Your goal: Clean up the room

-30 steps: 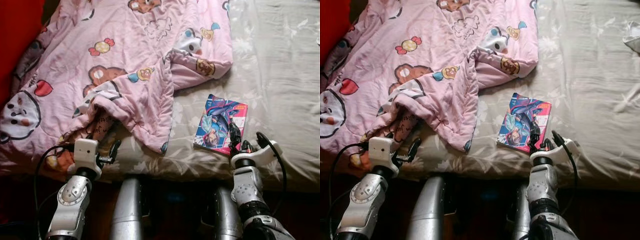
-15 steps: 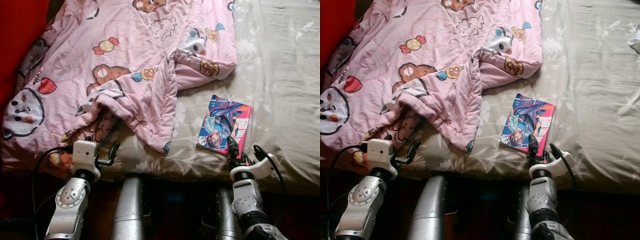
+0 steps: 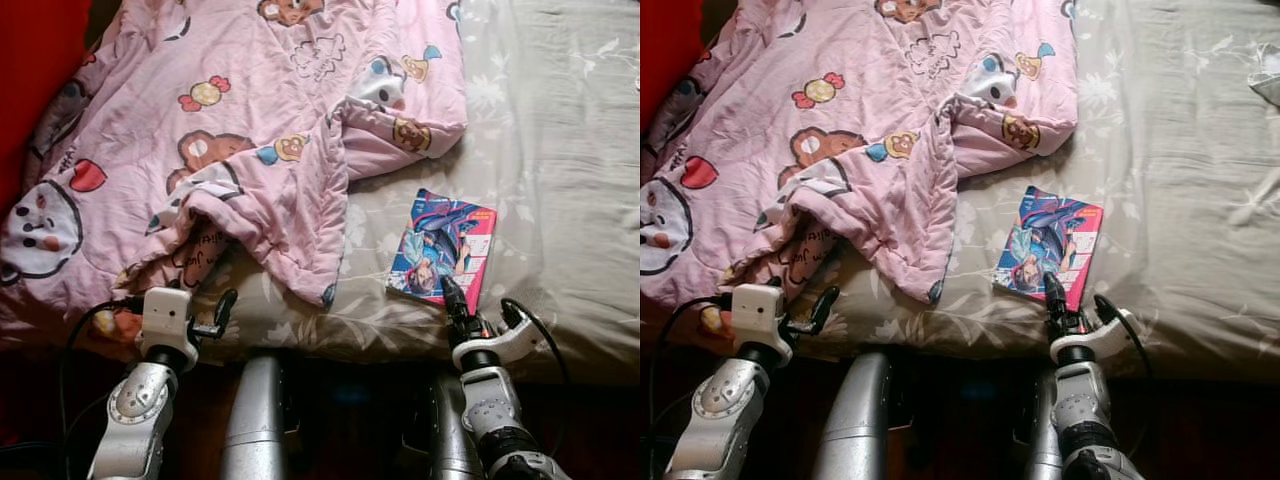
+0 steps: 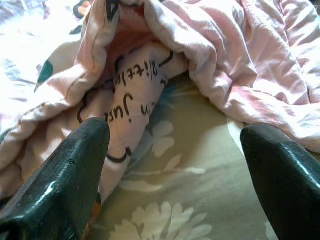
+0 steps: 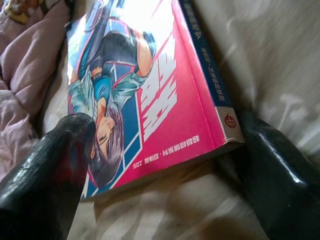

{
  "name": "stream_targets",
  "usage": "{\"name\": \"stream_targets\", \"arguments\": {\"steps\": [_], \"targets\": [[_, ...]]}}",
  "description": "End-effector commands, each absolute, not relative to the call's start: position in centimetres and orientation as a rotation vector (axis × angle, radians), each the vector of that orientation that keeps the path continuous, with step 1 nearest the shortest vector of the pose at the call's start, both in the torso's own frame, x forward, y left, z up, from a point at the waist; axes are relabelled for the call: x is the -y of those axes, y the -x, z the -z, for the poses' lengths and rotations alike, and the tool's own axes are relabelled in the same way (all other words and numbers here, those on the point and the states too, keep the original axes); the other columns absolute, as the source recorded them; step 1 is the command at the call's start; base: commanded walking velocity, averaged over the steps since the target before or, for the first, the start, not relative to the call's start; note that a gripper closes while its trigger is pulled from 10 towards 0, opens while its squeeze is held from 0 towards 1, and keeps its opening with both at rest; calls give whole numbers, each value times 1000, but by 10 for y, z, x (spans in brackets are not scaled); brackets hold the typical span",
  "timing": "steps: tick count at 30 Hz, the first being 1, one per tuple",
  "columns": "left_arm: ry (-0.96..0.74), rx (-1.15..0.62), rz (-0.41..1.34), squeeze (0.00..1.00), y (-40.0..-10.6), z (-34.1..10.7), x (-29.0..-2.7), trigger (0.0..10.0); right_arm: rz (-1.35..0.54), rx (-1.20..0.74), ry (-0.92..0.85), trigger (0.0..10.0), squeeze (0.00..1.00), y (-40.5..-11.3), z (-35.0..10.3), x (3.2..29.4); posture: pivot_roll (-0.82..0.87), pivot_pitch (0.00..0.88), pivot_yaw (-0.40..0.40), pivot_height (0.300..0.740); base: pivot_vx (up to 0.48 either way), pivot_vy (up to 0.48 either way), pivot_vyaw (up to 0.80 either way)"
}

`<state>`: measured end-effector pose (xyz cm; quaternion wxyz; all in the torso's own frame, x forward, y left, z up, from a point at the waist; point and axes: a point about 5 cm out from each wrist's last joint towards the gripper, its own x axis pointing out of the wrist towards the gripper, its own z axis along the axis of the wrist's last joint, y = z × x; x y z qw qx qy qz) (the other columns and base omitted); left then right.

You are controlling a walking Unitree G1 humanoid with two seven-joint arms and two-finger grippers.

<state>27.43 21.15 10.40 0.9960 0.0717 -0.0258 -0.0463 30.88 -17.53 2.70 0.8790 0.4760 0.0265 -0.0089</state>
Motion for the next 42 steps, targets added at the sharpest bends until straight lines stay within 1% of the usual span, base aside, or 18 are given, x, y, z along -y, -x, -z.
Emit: {"name": "stream_targets", "arguments": {"steps": [1, 2, 3, 4, 5, 6, 7, 23, 28, 34, 42], "targets": [[-162, -3, 76, 0, -265, -95, -220, 10000, -2, -163, -1044, 10000, 0, -295, -7, 155, 255, 443, 107, 600, 0, 0, 0], [-169, -14, 76, 0, -263, -93, -222, 10000, 4, -158, -1063, 7804, 0, -295, -7, 154, 256, 440, 108, 600, 0, 0, 0], [-169, -14, 76, 0, -263, -93, -222, 10000, 4, -158, -1063, 7804, 0, -295, -7, 154, 256, 440, 108, 600, 0, 0, 0], [-171, -17, 75, 0, -263, -93, -223, 10000, 7, -157, -1069, 4118, 0, -295, -7, 153, 256, 440, 108, 600, 0, 0, 0], [-172, -17, 74, 0, -262, -93, -223, 10000, 9, -155, -1070, 902, 0, -295, -7, 153, 260, 444, 108, 600, 0, 0, 0], [-172, -17, 74, 0, -262, -93, -223, 10000, 9, -155, -1070, 902, 0, -295, -7, 153, 260, 444, 108, 600, 0, 0, 0], [-174, -16, 73, 0, -263, -93, -223, 10000, 6, -150, -1074, 0, 0, -295, -7, 153, 269, 447, 111, 600, 0, 0, 0], [-195, -18, 85, 0, -260, -94, -223, 10000, 16, -128, -1072, 0, 0, -294, -7, 159, 269, 446, 114, 600, 0, 0, 0], [-197, -22, 80, 0, -261, -93, -224, 10000, 9, -133, -1066, 0, 0, -293, -6, 158, 260, 426, 111, 600, 0, 0, 0], [-188, -4, 82, 0, -267, -96, -221, 10000, 10, -120, -1060, 0, 0, -295, -9, 162, 252, 409, 109, 600, 0, 0, 0], [-183, 17, 82, 0, -275, -99, -220, 10000, 11, -100, -1051, 0, 0, -296, -11, 168, 233, 364, 97, 600, 0, 0, 0]]}}
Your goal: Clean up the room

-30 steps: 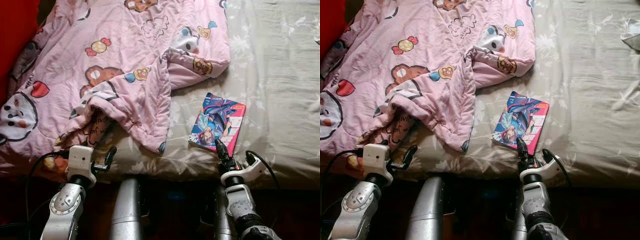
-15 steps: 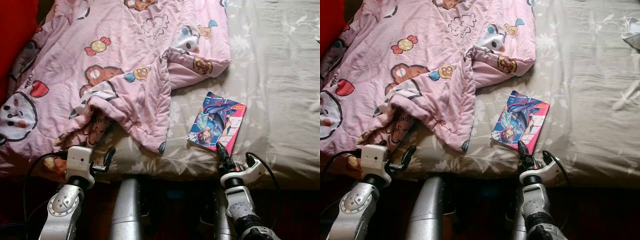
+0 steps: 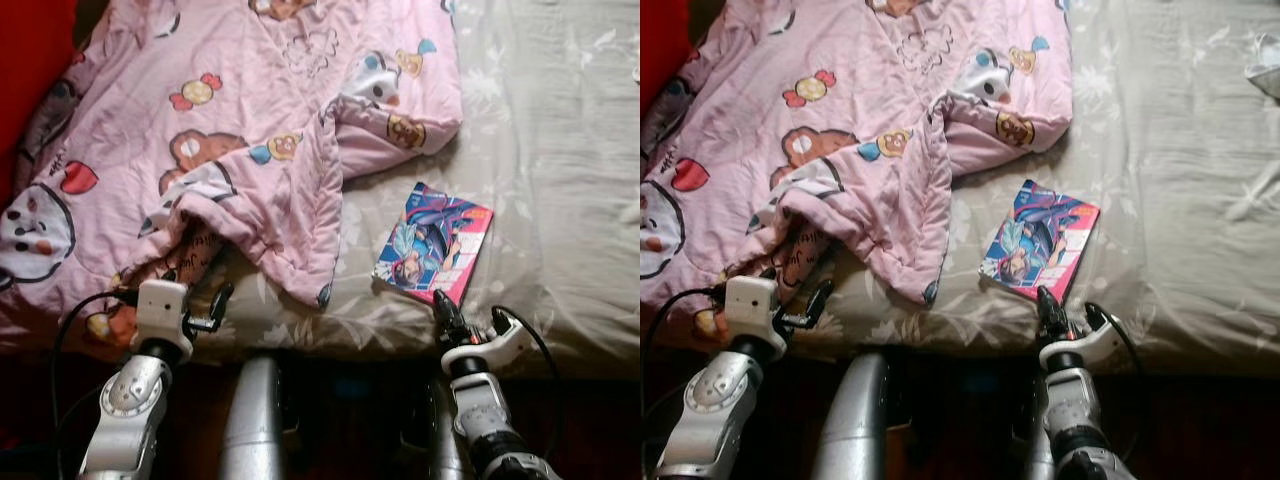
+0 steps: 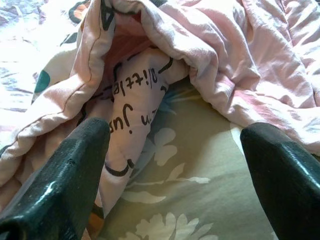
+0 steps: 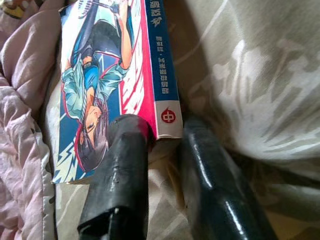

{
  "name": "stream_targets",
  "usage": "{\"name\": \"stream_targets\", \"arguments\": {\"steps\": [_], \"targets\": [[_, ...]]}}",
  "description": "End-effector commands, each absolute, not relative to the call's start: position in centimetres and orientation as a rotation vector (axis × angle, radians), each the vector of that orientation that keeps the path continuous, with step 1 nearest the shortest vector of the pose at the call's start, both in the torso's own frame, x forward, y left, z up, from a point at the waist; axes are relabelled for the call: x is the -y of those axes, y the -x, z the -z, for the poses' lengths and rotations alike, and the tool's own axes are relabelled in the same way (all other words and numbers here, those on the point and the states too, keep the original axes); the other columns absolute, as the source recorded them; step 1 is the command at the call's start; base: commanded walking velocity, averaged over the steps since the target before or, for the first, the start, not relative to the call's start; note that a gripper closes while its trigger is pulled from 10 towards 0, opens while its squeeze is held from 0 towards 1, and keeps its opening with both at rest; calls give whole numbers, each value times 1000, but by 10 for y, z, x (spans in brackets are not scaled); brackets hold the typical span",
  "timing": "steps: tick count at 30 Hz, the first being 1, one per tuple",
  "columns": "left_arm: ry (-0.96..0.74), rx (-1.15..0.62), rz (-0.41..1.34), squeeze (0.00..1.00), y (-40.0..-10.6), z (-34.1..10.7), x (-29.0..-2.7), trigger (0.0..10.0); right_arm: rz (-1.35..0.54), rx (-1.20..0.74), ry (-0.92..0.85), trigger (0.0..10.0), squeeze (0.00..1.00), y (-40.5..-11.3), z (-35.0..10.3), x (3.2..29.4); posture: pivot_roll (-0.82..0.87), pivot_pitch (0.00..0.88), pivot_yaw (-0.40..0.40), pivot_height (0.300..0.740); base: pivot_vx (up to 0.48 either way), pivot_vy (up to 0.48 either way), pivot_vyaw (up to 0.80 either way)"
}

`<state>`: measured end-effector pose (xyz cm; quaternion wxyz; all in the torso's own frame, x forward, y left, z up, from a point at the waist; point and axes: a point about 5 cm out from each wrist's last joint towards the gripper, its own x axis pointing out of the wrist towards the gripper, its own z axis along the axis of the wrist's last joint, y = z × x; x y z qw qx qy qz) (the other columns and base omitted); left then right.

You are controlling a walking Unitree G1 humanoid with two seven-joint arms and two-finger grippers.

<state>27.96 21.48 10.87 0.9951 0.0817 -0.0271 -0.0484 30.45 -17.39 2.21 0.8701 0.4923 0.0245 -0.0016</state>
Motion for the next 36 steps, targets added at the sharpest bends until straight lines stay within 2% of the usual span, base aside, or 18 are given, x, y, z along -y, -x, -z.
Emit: {"name": "stream_targets", "arguments": {"steps": [1, 9, 14, 15, 16, 19, 23, 27, 29, 32, 36], "targets": [[-182, 21, 81, 0, -276, -100, -220, 10000, 11, -99, -1048, 0, 0, -296, -11, 169, 233, 364, 97, 600, 0, 0, 0], [-170, 30, 84, 0, -285, -100, -216, 10000, -5, -48, -1037, 0, 0, -300, -19, 172, 204, 317, 87, 600, 0, 0, 0], [-150, 42, 77, 0, -298, -102, -212, 10000, -23, 37, -909, 0, 0, -311, -38, 180, 170, 278, 78, 600, 0, 0, 0], [-145, 45, 77, 0, -301, -102, -210, 10000, -20, 61, -869, 4039, 0, -313, -44, 182, 166, 271, 76, 600, 0, 0, 0], [-137, 51, 77, 0, -304, -102, -208, 10000, -11, 93, -811, 10000, 0, -315, -52, 185, 159, 264, 72, 600, 0, 0, 0], [-134, 53, 76, 0, -306, -103, -207, 10000, -6, 100, -793, 10000, 0, -315, -53, 186, 158, 262, 71, 600, 0, 0, 0], [-109, 71, 66, 0, -313, -104, -203, 10000, 68, 141, -614, 10000, 0, -308, -63, 198, 141, 251, 57, 600, 0, 0, 0], [-102, 72, 61, 0, -314, -103, -203, 10000, 77, 135, -591, 10000, 0, -306, -62, 198, 132, 249, 52, 600, 0, 0, 0], [-94, 73, 54, 0, -315, -102, -202, 10000, 92, 99, -559, 10000, 0, -296, -53, 195, 130, 248, 41, 600, 0, 0, 0], [-90, 74, 49, 0, -314, -100, -201, 10000, 115, 73, -579, 10000, 0, -284, -44, 194, 130, 249, 38, 600, 0, 0, 0], [-91, 68, 37, 0, -311, -97, -204, 10000, 257, 73, -745, 10000, 0, -263, -30, 200, 125, 259, 35, 600, 0, 0, 0]]}}
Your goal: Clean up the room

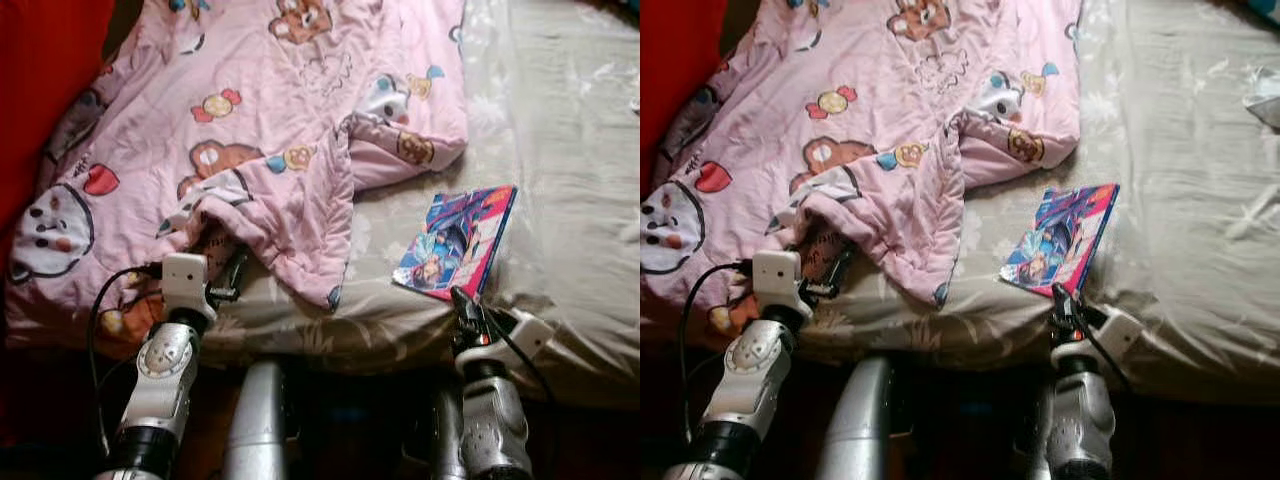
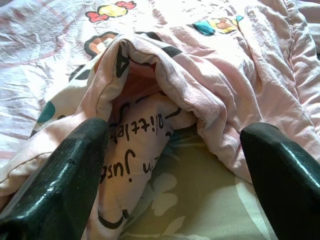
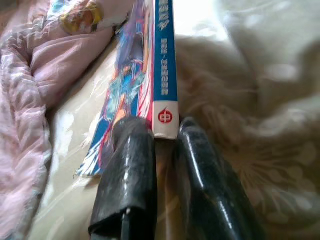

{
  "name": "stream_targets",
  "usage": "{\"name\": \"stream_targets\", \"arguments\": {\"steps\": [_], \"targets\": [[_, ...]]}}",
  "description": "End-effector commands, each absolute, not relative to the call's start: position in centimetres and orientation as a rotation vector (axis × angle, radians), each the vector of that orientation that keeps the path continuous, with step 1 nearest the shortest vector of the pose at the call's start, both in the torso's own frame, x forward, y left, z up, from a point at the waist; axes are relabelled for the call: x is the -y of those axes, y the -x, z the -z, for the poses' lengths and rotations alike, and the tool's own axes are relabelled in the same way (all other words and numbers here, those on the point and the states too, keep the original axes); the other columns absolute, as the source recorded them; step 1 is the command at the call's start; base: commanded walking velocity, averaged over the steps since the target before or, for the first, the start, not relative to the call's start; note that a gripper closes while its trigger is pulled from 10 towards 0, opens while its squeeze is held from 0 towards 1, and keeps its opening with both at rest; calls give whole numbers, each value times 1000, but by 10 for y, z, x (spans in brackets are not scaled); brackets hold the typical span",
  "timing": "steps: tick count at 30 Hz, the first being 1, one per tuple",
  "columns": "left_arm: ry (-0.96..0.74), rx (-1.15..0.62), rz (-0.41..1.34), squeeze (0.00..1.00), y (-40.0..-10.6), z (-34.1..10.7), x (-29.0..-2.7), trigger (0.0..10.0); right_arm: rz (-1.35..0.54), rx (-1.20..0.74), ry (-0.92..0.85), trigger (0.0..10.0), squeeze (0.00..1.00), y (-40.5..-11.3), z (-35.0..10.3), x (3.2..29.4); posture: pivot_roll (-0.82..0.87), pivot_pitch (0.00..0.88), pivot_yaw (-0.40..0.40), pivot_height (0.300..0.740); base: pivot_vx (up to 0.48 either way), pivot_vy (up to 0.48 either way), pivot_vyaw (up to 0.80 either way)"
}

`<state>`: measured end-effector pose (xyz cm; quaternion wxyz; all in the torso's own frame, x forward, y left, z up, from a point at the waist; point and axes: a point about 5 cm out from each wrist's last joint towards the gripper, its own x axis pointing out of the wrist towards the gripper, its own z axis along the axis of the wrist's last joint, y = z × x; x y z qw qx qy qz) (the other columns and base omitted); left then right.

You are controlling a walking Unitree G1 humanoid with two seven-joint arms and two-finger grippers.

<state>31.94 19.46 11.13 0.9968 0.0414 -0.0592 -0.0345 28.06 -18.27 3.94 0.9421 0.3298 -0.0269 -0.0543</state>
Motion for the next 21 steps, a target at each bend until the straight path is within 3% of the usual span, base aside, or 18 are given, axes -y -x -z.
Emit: {"name": "stream_targets", "arguments": {"steps": [1, 9, 10, 11, 21], "targets": [[-91, 68, 37, 0, -311, -97, -204, 10000, 257, 73, -745, 10000, 0, -263, -30, 200, 125, 259, 35, 600, 0, 0, 0], [-103, 61, 18, 0, -308, -92, -209, 10000, 543, -84, -997, 10000, 0, -243, 10, 211, 137, 271, 33, 600, 0, 0, 0], [-104, 62, 16, 0, -308, -92, -210, 10000, 568, -99, -1029, 10000, 780, -242, 13, 211, 139, 273, 34, 600, 0, 0, 0], [-106, 62, 14, 0, -307, -92, -211, 10000, 602, -103, -1094, 10000, 1000, -241, 16, 212, 140, 277, 34, 600, 0, 0, 0], [-116, 58, 9, 0, -305, -90, -214, 10000, 606, -141, -1130, 10000, 1000, -240, 21, 208, 147, 281, 40, 600, 0, 0, 0]]}}
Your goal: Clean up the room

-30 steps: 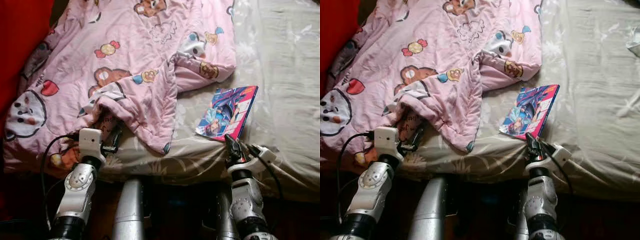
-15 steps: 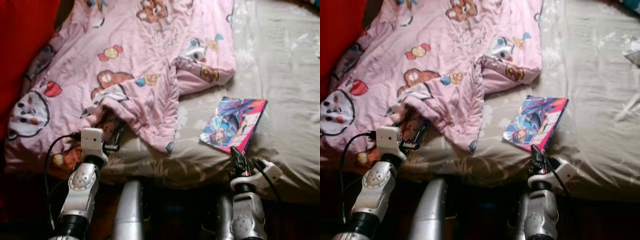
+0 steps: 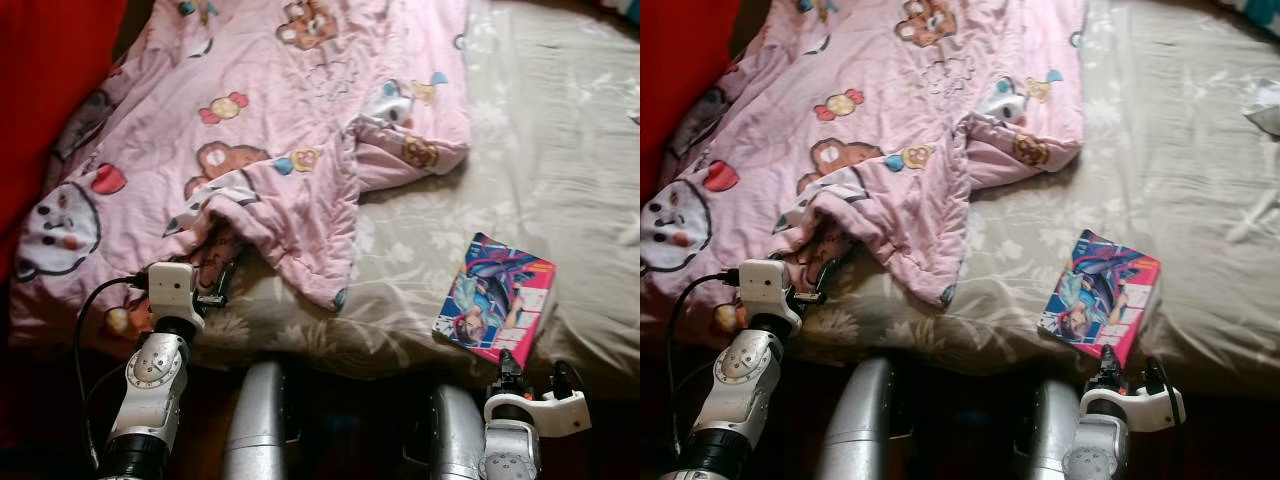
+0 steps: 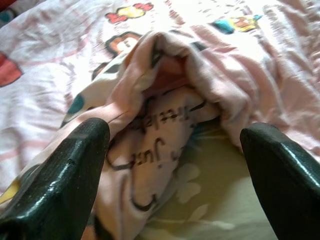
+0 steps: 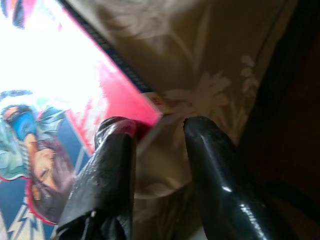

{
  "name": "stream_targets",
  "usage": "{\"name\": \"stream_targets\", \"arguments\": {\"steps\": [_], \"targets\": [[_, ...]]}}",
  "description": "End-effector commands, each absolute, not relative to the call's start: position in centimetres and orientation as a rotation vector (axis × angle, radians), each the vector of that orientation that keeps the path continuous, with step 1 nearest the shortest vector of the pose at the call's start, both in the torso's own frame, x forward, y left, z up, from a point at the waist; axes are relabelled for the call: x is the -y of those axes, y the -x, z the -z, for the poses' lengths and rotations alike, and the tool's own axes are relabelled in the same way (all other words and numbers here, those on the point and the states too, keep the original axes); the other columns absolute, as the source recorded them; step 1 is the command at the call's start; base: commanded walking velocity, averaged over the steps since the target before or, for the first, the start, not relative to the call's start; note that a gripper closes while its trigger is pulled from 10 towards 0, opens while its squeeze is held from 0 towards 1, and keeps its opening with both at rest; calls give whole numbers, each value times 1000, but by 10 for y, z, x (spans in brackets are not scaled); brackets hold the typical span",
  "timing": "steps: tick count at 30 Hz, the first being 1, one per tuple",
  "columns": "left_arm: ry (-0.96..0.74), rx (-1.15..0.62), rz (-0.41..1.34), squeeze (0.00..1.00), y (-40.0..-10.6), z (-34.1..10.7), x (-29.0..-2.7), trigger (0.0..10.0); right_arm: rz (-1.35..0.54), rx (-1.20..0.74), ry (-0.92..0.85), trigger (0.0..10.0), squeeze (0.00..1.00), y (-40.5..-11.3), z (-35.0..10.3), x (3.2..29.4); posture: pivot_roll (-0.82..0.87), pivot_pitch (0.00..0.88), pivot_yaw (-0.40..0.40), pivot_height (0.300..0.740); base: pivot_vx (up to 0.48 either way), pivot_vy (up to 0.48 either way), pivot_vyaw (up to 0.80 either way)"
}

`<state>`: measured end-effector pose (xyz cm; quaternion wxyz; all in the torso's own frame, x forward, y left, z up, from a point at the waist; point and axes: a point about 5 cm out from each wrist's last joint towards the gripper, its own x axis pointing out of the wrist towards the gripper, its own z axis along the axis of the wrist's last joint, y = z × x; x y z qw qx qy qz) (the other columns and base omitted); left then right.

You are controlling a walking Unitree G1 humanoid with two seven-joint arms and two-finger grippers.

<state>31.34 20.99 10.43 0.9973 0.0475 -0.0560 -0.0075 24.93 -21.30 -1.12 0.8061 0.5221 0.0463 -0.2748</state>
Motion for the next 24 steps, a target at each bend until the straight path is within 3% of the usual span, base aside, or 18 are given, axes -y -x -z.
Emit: {"name": "stream_targets", "arguments": {"steps": [1, 6, 7, 8, 12, 13, 14, 15, 16, 24], "targets": [[-117, 57, 8, 0, -305, -89, -215, 10000, 589, -139, -1127, 10000, 1000, -241, 21, 207, 146, 281, 39, 600, 0, 0, 0], [-121, 53, 9, 0, -304, -87, -214, 10000, 541, -131, -1061, 10000, 1000, -249, 14, 208, 147, 279, 41, 600, 0, 0, 0], [-121, 53, 9, 0, -304, -87, -213, 10000, 538, -126, -1063, 10000, 20, -251, 12, 208, 147, 279, 41, 600, 0, 0, 0], [-121, 53, 10, 0, -304, -87, -213, 10000, 538, -120, -1068, 10000, 0, -252, 11, 209, 148, 279, 40, 600, 0, 0, 0], [-127, 50, 14, 0, -302, -86, -213, 10000, 516, -88, -1082, 10000, 0, -255, 9, 212, 152, 276, 39, 600, 0, 0, 0], [-127, 49, 13, 0, -301, -86, -213, 10000, 497, -57, -1100, 10000, 478, -255, 7, 212, 154, 276, 40, 600, 0, 0, 0], [-128, 49, 13, 0, -301, -85, -214, 10000, 491, -42, -1106, 10000, 780, -255, 6, 212, 156, 276, 41, 600, 0, 0, 0], [-128, 49, 13, 0, -301, -85, -214, 10000, 491, -41, -1104, 10000, 780, -254, 6, 212, 156, 276, 41, 600, 0, 0, 0], [-129, 48, 13, 0, -300, -85, -214, 10000, 491, -31, -1108, 10000, 1000, -254, 6, 213, 157, 277, 42, 600, 0, 0, 0], [-136, 41, 18, 0, -297, -84, -215, 10000, 510, 15, -1127, 10000, 1000, -242, 12, 223, 161, 288, 52, 600, 0, 0, 0]]}}
